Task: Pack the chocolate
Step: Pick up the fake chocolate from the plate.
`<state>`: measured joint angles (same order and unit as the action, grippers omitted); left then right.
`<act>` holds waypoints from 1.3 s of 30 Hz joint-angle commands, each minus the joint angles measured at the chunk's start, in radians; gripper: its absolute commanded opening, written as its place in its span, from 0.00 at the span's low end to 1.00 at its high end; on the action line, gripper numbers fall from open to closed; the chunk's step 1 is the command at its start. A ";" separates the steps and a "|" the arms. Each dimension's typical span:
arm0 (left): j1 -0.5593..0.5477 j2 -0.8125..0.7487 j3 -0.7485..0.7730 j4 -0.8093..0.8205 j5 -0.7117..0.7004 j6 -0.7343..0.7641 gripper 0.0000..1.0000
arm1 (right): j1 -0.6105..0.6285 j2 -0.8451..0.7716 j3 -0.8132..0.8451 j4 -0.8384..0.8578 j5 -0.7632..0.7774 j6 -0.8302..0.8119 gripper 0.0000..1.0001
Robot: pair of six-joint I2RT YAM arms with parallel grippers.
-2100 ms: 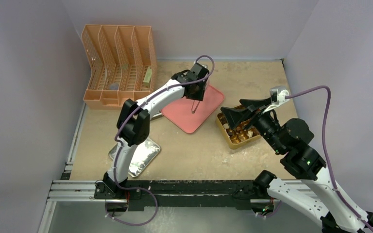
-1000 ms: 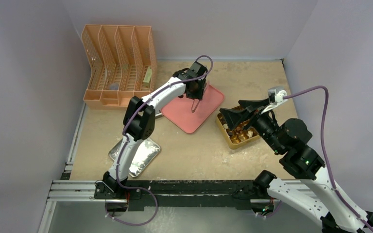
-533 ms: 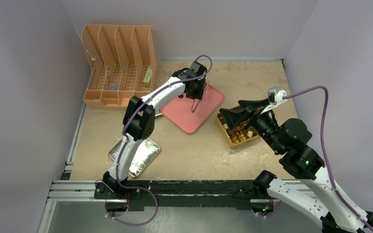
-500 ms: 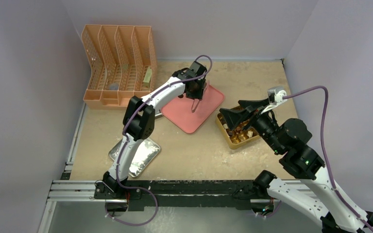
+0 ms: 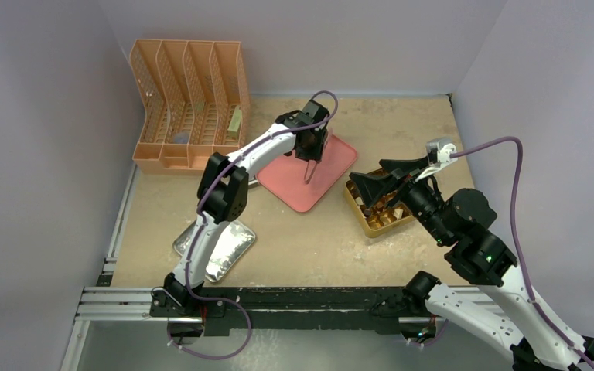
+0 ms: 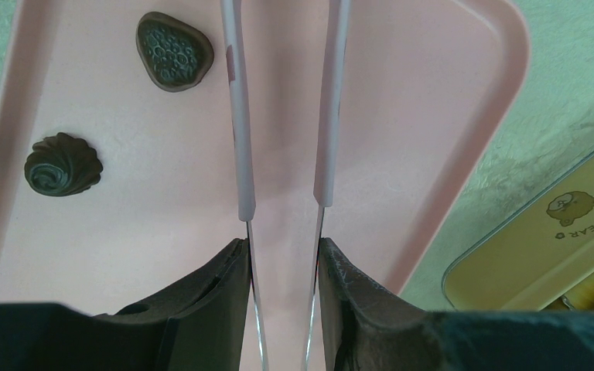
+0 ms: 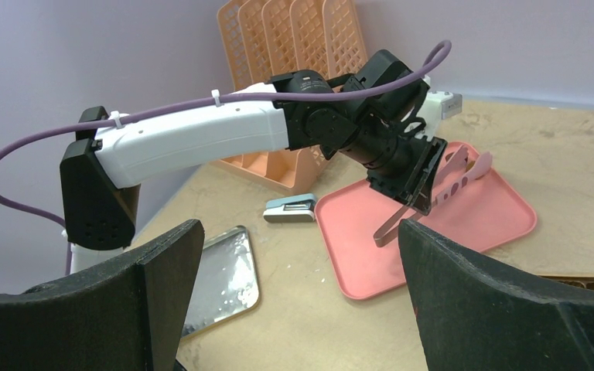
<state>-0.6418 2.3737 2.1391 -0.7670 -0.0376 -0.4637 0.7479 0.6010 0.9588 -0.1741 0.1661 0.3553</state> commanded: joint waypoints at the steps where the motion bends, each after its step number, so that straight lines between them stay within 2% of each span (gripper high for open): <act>1: 0.007 -0.022 0.008 0.008 -0.011 -0.021 0.35 | -0.001 -0.009 0.004 0.053 0.004 -0.005 0.98; 24: 0.007 0.015 0.038 0.003 0.022 -0.012 0.35 | 0.000 -0.011 0.014 0.066 0.021 -0.009 0.98; 30: 0.005 -0.033 -0.013 0.008 0.013 -0.016 0.31 | 0.000 -0.012 0.015 0.069 0.021 -0.010 0.98; 39: 0.005 -0.108 -0.061 0.015 0.011 -0.019 0.30 | 0.000 -0.008 0.015 0.071 0.020 -0.012 0.98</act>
<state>-0.6418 2.3768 2.0945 -0.7788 -0.0261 -0.4709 0.7475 0.5991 0.9585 -0.1665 0.1696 0.3546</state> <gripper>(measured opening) 0.307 0.973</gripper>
